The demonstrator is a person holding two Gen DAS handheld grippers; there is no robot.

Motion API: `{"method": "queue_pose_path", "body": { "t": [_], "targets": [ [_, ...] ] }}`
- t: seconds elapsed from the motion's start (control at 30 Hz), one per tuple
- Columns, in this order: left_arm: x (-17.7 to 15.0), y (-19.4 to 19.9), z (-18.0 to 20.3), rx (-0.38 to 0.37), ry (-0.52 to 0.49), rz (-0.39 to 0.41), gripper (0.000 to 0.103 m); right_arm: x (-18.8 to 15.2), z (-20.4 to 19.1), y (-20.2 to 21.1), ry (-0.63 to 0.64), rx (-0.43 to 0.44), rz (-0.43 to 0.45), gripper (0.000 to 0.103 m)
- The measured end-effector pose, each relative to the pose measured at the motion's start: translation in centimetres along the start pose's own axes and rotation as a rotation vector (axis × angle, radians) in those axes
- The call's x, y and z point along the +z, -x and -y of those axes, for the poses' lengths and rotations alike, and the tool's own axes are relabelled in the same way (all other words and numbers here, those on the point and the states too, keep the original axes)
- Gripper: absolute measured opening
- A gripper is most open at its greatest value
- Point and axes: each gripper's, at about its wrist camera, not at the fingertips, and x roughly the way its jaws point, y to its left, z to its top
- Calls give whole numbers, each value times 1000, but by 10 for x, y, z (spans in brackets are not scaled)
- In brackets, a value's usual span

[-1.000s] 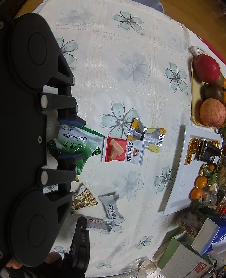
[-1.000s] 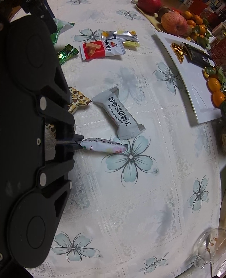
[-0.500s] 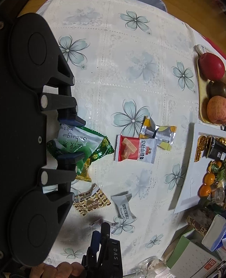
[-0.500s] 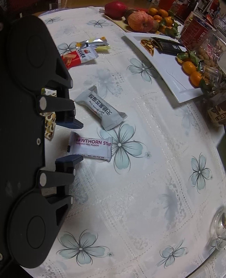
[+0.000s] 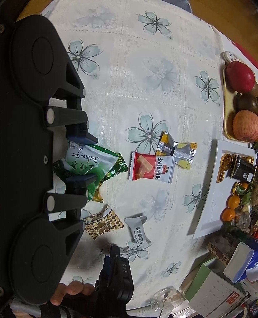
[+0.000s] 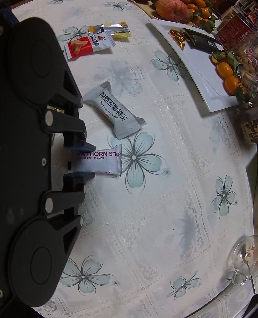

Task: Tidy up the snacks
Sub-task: 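Carry both held packets over the gold tray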

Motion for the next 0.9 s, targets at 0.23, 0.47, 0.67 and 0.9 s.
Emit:
{"method": "queue_pose_path", "body": {
  "t": [0.23,0.47,0.67,0.9],
  "targets": [
    [-14,16,1,38,-35,68,40,-15,21,43,-5,110,83,21],
    [-64,44,13,54,-36,148,40,-57,58,99,-38,263,204,21],
    [-125,61,26,53,-14,161,40,-118,91,126,-44,294,269,21],
    [-187,70,51,126,-65,174,40,-199,125,136,16,299,274,21]
  ]
}}
